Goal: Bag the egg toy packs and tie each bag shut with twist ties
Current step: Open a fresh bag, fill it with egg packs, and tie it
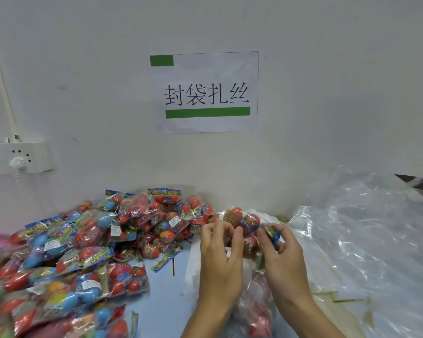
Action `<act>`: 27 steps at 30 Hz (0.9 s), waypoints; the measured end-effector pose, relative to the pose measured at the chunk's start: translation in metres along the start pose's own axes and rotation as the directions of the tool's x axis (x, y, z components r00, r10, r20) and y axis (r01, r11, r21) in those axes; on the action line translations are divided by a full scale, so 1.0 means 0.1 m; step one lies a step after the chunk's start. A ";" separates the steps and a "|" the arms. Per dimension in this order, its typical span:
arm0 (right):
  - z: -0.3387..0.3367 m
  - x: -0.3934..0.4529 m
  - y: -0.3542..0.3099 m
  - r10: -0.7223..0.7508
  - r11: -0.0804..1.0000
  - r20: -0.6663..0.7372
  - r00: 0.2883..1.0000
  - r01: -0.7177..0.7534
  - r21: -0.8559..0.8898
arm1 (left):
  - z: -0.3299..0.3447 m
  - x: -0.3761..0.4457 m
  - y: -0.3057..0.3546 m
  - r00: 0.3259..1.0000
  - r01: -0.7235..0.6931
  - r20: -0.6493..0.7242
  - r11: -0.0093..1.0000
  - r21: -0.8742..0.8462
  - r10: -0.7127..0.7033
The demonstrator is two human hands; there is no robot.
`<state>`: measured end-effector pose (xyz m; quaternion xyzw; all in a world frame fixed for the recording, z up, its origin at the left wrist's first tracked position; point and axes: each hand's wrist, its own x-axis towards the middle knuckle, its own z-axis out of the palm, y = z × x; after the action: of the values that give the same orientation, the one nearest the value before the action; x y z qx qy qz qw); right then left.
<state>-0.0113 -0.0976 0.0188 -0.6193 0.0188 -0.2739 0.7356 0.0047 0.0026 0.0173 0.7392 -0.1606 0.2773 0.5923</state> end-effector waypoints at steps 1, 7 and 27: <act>-0.01 0.01 -0.01 -0.016 1.000 -0.010 1.000 0.016 0.005 | 0.00 -0.01 0.00 1.000 -0.003 0.004 1.000 0.000 0.003; 0.02 -0.03 -0.07 -0.166 0.985 0.027 0.986 0.167 -0.049 | -0.09 0.02 0.06 0.996 0.063 -0.053 0.978 -0.198 -0.075; 0.07 -0.16 -0.17 -0.037 0.978 0.340 0.940 -0.035 0.204 | -0.15 0.11 0.07 0.979 0.197 0.026 0.921 -0.335 -0.200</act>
<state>-0.0290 -0.0854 0.0314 -0.5776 -0.1380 -0.1629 0.7879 0.0058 0.0166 0.0313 0.6387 -0.1271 0.1878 0.7353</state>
